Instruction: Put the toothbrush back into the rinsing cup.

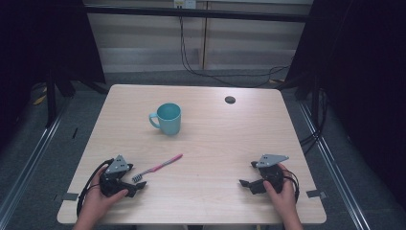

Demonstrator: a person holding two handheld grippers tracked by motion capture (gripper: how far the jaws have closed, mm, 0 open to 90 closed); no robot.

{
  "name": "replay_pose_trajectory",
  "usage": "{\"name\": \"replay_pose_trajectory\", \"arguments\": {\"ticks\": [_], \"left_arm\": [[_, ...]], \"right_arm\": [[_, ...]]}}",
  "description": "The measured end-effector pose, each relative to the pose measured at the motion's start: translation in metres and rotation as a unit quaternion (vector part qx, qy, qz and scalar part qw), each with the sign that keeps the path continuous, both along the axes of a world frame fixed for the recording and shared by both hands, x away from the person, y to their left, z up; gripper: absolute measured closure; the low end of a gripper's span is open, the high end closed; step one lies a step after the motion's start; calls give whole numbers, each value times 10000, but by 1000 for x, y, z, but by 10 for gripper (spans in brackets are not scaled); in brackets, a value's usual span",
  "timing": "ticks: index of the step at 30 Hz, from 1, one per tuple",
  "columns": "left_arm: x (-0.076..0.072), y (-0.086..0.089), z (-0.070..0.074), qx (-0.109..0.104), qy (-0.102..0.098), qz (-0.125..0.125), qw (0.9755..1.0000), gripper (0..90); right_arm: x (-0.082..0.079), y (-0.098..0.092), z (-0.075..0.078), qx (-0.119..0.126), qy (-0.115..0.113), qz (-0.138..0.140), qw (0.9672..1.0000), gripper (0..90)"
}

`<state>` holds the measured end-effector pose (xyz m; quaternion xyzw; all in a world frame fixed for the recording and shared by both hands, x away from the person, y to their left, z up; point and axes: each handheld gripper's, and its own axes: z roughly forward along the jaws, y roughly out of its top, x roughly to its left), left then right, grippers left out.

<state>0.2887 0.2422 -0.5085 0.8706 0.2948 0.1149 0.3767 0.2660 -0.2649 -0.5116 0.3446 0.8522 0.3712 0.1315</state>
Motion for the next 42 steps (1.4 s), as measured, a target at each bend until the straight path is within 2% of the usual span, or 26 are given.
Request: {"name": "replay_pose_trajectory", "arguments": {"ticks": [9, 12, 16, 18, 23, 30, 36, 38, 42], "left_arm": [[1, 1, 1, 32, -36, 53, 10000, 153], [1, 0, 0, -23, -3, 83, 10000, 159], [2, -1, 3, 106, 64, 126, 9998, 179], [4, -3, 6, 175, 141, 153, 9996, 221], [10, -5, 8, 269, 234, 268, 9990, 222], [13, -13, 18, 626, 250, 84, 9977, 222], [16, -18, 30, 628, 259, 18, 9977, 222], [18, -19, 32, 628, 371, -14, 9973, 222], [20, -21, 34, 703, 454, -55, 9965, 222]], "right_arm": [[0, 0, 0, 1, -3, 1, 10000, 122], [0, 0, 0, 0, -6, 4, 10000, 122], [0, 0, 0, 0, -7, 4, 10000, 122], [0, 0, 0, -1, -8, 4, 10000, 122], [0, 0, 0, -1, -1, 7, 10000, 122], [0, 0, 0, -2, -5, 7, 10000, 122], [-1, 0, 0, -9, -4, 15, 10000, 122], [-1, 0, 0, -8, -2, 14, 10000, 122], [-1, 0, 0, -7, -5, 17, 10000, 122]]}}
